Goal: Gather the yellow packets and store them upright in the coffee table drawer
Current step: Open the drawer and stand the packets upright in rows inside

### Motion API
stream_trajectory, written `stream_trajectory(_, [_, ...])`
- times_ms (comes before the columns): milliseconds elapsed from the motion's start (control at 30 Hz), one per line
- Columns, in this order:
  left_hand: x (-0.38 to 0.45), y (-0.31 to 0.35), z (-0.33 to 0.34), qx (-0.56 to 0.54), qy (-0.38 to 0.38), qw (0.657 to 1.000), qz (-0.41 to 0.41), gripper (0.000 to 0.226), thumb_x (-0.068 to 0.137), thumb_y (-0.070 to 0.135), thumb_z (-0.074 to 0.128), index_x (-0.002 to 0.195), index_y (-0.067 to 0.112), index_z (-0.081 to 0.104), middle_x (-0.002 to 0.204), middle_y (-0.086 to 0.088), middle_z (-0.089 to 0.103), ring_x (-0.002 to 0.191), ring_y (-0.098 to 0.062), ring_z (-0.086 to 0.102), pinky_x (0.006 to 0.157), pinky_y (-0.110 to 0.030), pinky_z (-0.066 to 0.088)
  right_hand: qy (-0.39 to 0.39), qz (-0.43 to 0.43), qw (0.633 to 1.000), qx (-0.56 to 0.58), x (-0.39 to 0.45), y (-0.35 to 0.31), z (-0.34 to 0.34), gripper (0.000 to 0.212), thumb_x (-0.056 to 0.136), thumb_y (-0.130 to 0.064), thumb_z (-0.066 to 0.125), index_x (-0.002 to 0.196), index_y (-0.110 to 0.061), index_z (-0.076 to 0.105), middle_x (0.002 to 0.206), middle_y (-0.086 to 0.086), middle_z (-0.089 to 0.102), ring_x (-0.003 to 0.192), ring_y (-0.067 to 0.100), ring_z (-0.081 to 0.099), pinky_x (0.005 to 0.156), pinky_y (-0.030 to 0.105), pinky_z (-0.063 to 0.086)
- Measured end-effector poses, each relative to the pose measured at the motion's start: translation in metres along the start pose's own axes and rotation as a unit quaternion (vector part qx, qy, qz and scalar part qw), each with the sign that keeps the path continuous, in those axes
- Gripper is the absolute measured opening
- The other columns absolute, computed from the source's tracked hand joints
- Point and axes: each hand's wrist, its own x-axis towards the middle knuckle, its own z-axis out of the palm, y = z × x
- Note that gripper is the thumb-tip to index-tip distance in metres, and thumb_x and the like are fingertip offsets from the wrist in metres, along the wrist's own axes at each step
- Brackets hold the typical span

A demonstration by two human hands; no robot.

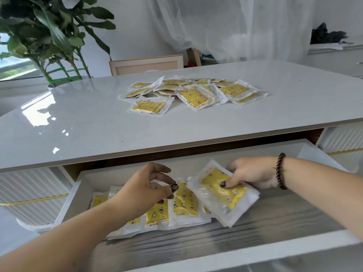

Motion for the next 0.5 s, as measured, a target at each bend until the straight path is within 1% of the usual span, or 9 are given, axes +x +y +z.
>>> stream_trajectory(67, [0.0,-0.001,-0.001,0.012,-0.014,1.0,-0.005,0.032,0.083,0.006,0.07,0.107,0.023,0.055,0.094,0.003,0.072,0.069,-0.009,0.072,0.059,-0.02,0.052,0.017,0.067,0.998,-0.014,0.001,0.007,-0.014,0.008,0.09,0.006,0.053,0.093,0.006,0.061,0.08,0.017,0.072,0.07,0.026,0.071,0.074,0.039,0.059])
stream_trajectory(133, [-0.001,0.0,-0.002,0.025,-0.036,0.999,-0.008,0.032,0.084,0.001,0.067,0.105,0.022,0.056,0.092,0.001,0.073,0.069,-0.011,0.072,0.058,-0.02,0.051,0.03,0.112,0.993,-0.002,0.006,0.014,-0.022,0.015,0.094,0.002,0.048,0.089,0.005,0.062,0.072,0.015,0.073,0.061,0.024,0.071,0.063,0.035,0.06])
stream_trajectory(200, [-0.002,0.0,-0.002,0.038,-0.055,0.998,-0.003,0.032,0.084,0.0,0.066,0.104,0.022,0.057,0.09,0.0,0.073,0.07,-0.013,0.072,0.061,-0.024,0.053,0.038,0.136,0.99,0.014,0.013,0.019,-0.022,0.018,0.096,0.001,0.044,0.092,0.004,0.061,0.074,0.016,0.073,0.063,0.025,0.071,0.064,0.036,0.059])
stream_trajectory(267, [-0.003,0.001,-0.002,0.044,-0.066,0.997,0.003,0.032,0.083,-0.001,0.066,0.104,0.022,0.058,0.088,0.0,0.073,0.071,-0.015,0.072,0.065,-0.028,0.055,0.057,0.144,0.988,0.004,0.019,0.021,-0.015,0.017,0.096,0.0,0.043,0.096,0.002,0.06,0.08,0.016,0.072,0.071,0.026,0.07,0.068,0.038,0.059])
stream_trajectory(300, [-0.003,0.001,-0.003,0.046,-0.069,0.997,0.003,0.031,0.084,-0.002,0.066,0.103,0.022,0.058,0.087,0.0,0.073,0.071,-0.016,0.073,0.067,-0.029,0.055,0.074,0.148,0.986,-0.003,0.023,0.023,-0.012,0.017,0.096,0.0,0.043,0.1,0.002,0.059,0.087,0.017,0.072,0.078,0.028,0.07,0.072,0.039,0.058])
stream_trajectory(333, [-0.003,0.0,-0.003,0.047,-0.071,0.996,0.003,0.031,0.084,-0.002,0.065,0.103,0.021,0.059,0.086,0.0,0.073,0.071,-0.016,0.072,0.067,-0.029,0.055,0.093,0.151,0.984,-0.011,0.026,0.024,-0.009,0.019,0.096,0.0,0.044,0.11,0.002,0.057,0.101,0.019,0.069,0.091,0.03,0.068,0.079,0.04,0.057])
stream_trajectory(400, [-0.003,-0.001,-0.003,0.046,-0.072,0.996,0.001,0.029,0.084,-0.004,0.064,0.101,0.019,0.059,0.083,0.001,0.073,0.069,-0.015,0.072,0.064,-0.028,0.054,0.119,0.146,0.982,-0.032,0.031,0.027,-0.007,0.041,0.093,-0.003,0.049,0.133,0.002,0.044,0.138,0.018,0.05,0.126,0.029,0.05,0.103,0.044,0.044])
stream_trajectory(433, [-0.003,-0.001,-0.003,0.045,-0.074,0.996,0.0,0.028,0.084,-0.004,0.064,0.101,0.018,0.06,0.081,0.001,0.073,0.067,-0.015,0.071,0.062,-0.026,0.052,0.125,0.138,0.982,-0.037,0.034,0.029,-0.008,0.049,0.092,-0.003,0.051,0.139,0.0,0.039,0.146,0.014,0.041,0.134,0.027,0.041,0.11,0.043,0.037])
stream_trajectory(500, [-0.003,-0.001,-0.003,0.042,-0.077,0.996,-0.002,0.025,0.084,-0.002,0.066,0.1,0.017,0.06,0.081,0.0,0.073,0.065,-0.014,0.07,0.058,-0.022,0.049,0.127,0.141,0.981,-0.039,0.033,0.025,-0.007,0.051,0.091,-0.005,0.052,0.14,-0.001,0.038,0.148,0.013,0.038,0.136,0.027,0.037,0.112,0.042,0.034])
